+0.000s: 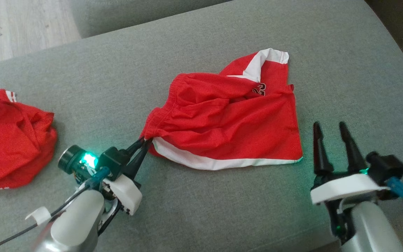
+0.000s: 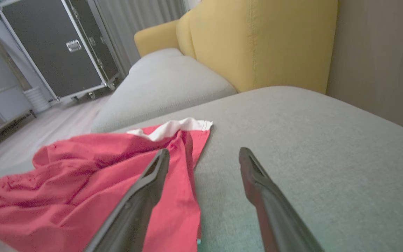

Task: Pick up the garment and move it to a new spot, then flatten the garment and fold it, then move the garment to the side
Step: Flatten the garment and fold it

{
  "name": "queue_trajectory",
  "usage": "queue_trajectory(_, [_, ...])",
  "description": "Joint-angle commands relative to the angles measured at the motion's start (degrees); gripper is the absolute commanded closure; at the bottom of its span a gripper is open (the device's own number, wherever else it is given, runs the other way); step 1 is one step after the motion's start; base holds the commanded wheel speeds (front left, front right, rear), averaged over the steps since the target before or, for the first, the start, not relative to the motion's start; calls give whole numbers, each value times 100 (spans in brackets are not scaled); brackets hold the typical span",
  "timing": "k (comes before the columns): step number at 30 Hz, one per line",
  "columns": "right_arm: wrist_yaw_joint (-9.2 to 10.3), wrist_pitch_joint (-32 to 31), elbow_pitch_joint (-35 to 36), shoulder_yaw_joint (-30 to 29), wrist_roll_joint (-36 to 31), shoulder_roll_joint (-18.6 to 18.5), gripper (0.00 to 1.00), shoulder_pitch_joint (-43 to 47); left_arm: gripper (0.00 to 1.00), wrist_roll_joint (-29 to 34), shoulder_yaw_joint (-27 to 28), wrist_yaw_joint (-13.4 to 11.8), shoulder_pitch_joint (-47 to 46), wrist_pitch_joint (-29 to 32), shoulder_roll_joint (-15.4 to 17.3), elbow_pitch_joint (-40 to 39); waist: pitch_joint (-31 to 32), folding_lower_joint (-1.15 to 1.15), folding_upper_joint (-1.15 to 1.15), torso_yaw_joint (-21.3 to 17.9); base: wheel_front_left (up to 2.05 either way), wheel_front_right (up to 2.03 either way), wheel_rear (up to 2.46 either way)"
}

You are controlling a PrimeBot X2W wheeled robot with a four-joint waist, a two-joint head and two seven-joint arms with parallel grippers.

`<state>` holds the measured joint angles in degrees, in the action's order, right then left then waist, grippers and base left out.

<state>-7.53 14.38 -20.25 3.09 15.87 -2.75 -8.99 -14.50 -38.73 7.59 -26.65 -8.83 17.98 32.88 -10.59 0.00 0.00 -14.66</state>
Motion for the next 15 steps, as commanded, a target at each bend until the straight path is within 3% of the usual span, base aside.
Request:
queue_trajectory(1, [4, 62, -17, 227, -181, -13, 0, -116, 100, -60, 193, -11, -253, -105, 200, -180, 30, 0, 0, 12, 0, 0, 0])
queue_trajectory(8, [4, -166, -666, 590, -770, -13, 0, -9, 100, -160, 200, -138, -109, -117, 149, -373, 91, 0, 0, 116, 0, 0, 0])
queue_trajectory(15, [4, -449, -1030, 531, -1184, -13, 0, -46, 100, -231, 188, -267, 48, -68, 140, -524, 141, 0, 0, 232, 0, 0, 0])
